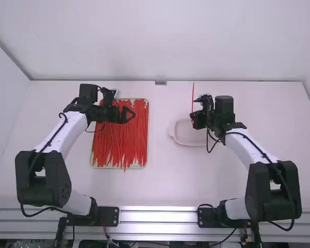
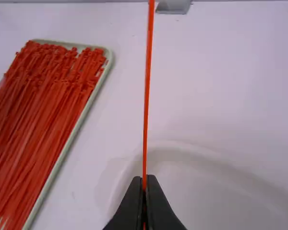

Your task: Fasten the cable tie

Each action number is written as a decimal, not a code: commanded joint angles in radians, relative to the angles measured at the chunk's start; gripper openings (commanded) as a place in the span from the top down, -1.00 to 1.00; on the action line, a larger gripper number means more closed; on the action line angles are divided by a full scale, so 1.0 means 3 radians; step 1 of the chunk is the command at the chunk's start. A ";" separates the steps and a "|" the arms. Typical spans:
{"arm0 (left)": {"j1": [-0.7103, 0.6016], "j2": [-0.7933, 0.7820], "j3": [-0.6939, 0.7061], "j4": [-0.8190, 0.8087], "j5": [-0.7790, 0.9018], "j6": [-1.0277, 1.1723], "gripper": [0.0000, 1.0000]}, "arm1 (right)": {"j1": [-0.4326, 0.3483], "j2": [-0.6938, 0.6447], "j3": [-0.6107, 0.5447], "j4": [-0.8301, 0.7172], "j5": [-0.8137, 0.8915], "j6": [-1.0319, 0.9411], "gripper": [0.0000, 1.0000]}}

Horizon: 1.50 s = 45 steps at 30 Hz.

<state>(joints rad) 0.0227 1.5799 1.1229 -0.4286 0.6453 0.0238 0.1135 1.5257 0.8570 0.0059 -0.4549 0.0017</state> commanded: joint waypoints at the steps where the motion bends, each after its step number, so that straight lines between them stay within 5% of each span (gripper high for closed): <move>1: -0.0005 -0.0031 -0.0090 -0.0004 0.0178 0.0062 -0.99 | -0.0074 -0.0029 -0.0136 0.0103 0.0050 0.0095 1.00; 15: -0.0010 -0.0031 -0.0150 0.0076 0.0356 0.0107 -0.99 | 0.0122 -0.0029 -0.0750 0.0843 0.0387 0.0220 1.00; 25: -0.0010 -0.0031 -0.0150 0.0075 0.0356 0.0109 -0.99 | 0.0326 -0.0029 -0.0764 0.0905 0.0740 0.0217 1.00; 45: 0.0013 -0.0031 -0.0150 0.0099 0.0348 0.0111 -0.99 | 0.0256 -0.0029 -0.0764 0.0919 0.0738 0.0257 1.00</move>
<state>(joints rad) 0.0227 1.5799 1.0863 -0.3996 0.7292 0.0502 0.1886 1.5257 0.6323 0.2810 -0.2432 0.0765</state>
